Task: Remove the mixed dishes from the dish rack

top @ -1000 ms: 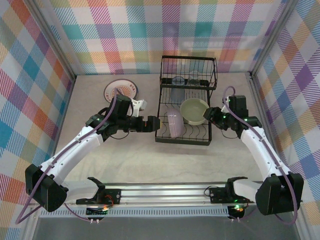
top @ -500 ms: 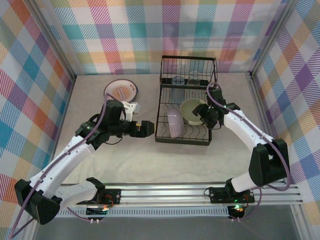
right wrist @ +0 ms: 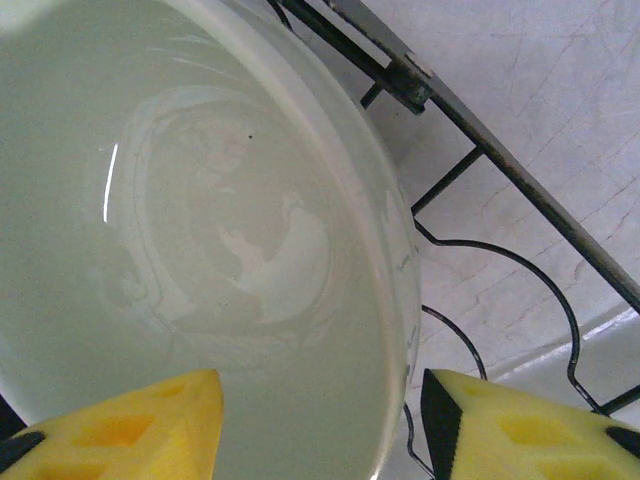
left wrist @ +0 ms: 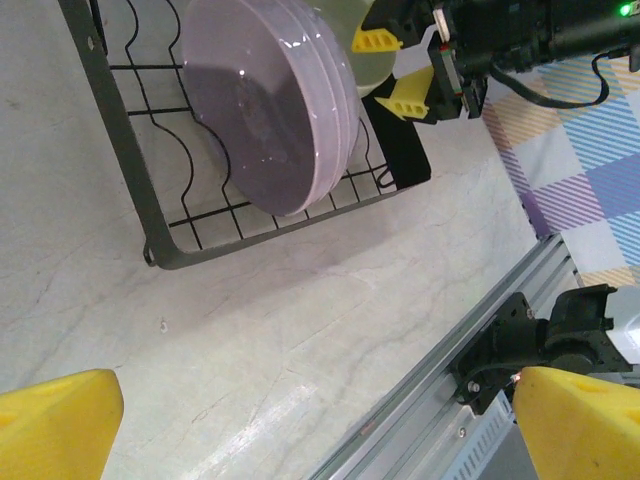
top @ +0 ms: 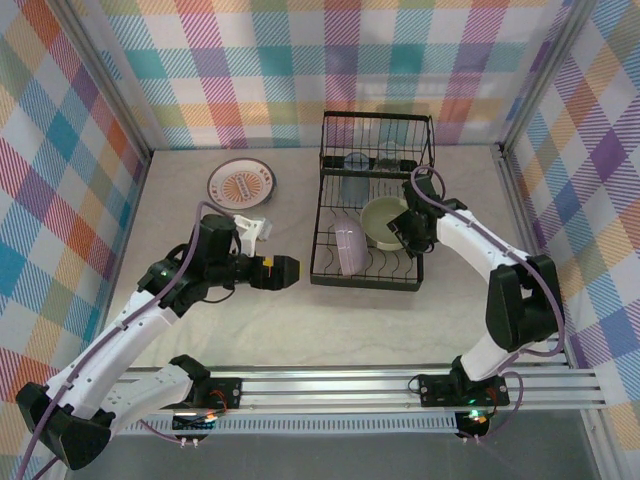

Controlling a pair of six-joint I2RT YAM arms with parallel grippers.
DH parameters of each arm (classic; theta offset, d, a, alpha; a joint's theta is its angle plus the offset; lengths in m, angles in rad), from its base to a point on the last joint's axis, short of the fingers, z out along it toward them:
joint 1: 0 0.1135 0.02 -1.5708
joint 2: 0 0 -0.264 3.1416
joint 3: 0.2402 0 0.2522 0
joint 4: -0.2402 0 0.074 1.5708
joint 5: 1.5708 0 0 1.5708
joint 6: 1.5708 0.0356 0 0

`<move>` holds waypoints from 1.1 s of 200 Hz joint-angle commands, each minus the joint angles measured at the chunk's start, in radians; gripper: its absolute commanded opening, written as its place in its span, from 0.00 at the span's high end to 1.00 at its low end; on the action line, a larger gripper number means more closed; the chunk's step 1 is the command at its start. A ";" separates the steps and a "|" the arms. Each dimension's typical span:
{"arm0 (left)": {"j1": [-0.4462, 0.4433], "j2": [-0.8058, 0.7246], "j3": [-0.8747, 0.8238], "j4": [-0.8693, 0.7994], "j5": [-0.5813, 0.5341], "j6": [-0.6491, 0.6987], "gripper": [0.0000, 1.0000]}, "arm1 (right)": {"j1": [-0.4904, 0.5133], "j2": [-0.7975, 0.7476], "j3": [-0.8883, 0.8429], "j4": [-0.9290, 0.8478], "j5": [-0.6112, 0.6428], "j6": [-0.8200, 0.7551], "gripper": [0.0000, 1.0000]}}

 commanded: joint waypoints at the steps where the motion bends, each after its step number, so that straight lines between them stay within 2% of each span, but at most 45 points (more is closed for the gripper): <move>1: -0.003 -0.018 -0.010 0.009 0.015 0.016 0.00 | 0.005 0.028 0.040 -0.020 0.021 0.037 0.49; 20: -0.003 -0.029 -0.012 0.012 0.020 0.016 0.00 | 0.006 0.047 0.055 -0.022 0.024 0.046 0.52; 28: -0.003 -0.033 -0.015 0.012 0.021 0.016 0.00 | 0.005 0.055 0.061 -0.021 0.024 0.048 0.57; 63: -0.002 -0.045 -0.019 0.009 0.023 0.020 0.00 | 0.005 0.093 0.079 -0.018 0.009 0.067 0.59; 67: -0.002 -0.047 -0.020 0.008 0.024 0.022 0.00 | 0.005 0.097 0.080 -0.015 0.006 0.066 0.63; 94: 0.000 -0.055 -0.021 0.005 0.020 0.027 0.00 | 0.005 0.109 0.087 -0.007 0.005 0.070 0.71; 130: 0.006 -0.057 -0.023 0.006 0.027 0.031 0.00 | 0.005 0.094 0.094 -0.007 0.026 0.072 0.88; 147: 0.008 -0.057 -0.024 0.008 0.030 0.032 0.00 | 0.004 0.089 0.110 -0.011 0.037 0.068 0.92; 220: 0.009 -0.057 -0.030 0.012 0.035 0.027 0.00 | -0.022 0.032 0.154 -0.036 0.068 0.052 0.97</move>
